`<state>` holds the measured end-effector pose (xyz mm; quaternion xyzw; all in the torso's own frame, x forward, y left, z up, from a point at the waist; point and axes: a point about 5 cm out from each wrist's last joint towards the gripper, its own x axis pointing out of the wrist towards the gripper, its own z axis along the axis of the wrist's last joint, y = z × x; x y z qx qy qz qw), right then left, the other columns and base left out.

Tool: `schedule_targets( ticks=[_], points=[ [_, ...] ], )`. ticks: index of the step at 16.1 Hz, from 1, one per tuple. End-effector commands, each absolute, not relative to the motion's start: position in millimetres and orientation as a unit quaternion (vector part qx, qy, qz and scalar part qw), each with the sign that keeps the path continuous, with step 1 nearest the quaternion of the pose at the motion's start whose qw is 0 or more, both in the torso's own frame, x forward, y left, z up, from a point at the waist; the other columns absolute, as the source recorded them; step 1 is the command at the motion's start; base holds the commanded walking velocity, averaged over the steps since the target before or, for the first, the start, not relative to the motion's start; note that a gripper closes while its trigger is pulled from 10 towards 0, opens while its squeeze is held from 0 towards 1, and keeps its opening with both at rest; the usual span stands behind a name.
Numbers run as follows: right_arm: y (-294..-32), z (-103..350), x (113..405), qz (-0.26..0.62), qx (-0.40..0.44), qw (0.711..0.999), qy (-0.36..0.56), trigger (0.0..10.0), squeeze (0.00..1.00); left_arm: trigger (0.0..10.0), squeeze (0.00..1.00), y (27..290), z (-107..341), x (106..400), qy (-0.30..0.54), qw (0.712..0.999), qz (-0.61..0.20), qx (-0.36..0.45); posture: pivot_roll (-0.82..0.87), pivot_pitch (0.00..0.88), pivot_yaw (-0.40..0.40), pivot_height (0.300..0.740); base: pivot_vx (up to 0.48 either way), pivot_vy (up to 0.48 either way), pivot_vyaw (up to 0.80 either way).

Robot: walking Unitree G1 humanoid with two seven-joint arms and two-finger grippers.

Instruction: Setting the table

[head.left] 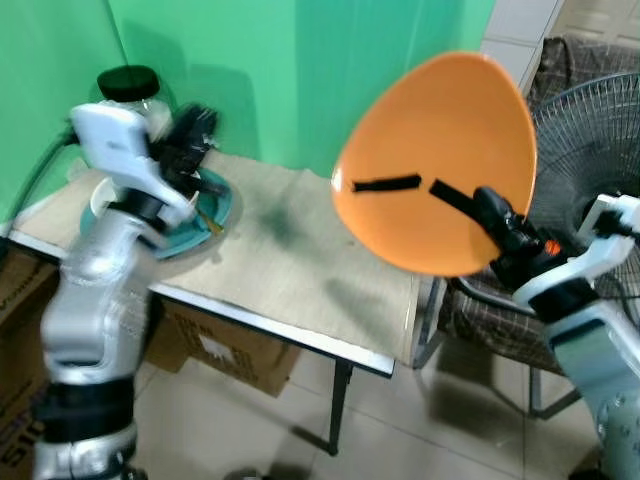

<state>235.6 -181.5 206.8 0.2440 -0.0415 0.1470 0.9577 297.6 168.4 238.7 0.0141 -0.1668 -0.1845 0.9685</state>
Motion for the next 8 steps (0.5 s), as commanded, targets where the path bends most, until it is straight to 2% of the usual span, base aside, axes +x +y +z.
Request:
schedule_targets(
  ticks=[1,5,6,8],
  points=[
    [-175,226,231,0.149,0.219,0.960,-0.093,10.0,0.00,10.0,0.00,153,227,298,-0.142,0.970,-0.192,0.034,-0.06,0.000,0.016,0.740,0.000,0.000,0.00],
    [-156,221,233,0.132,0.139,0.976,-0.100,10.0,0.00,10.0,0.00,133,203,297,-0.096,0.982,-0.163,0.024,-0.07,0.000,0.010,0.740,0.000,0.000,0.00],
    [-149,216,232,0.135,0.115,0.980,-0.094,10.0,0.00,10.0,0.00,135,202,298,-0.104,0.986,-0.123,0.035,-0.07,0.000,0.007,0.740,0.000,0.000,-0.80],
    [-147,213,233,0.125,0.106,0.982,-0.089,10.0,0.00,10.0,0.00,137,202,300,-0.111,0.989,-0.093,0.029,-0.07,0.000,0.001,0.740,0.000,0.000,-0.80]
  ],
)
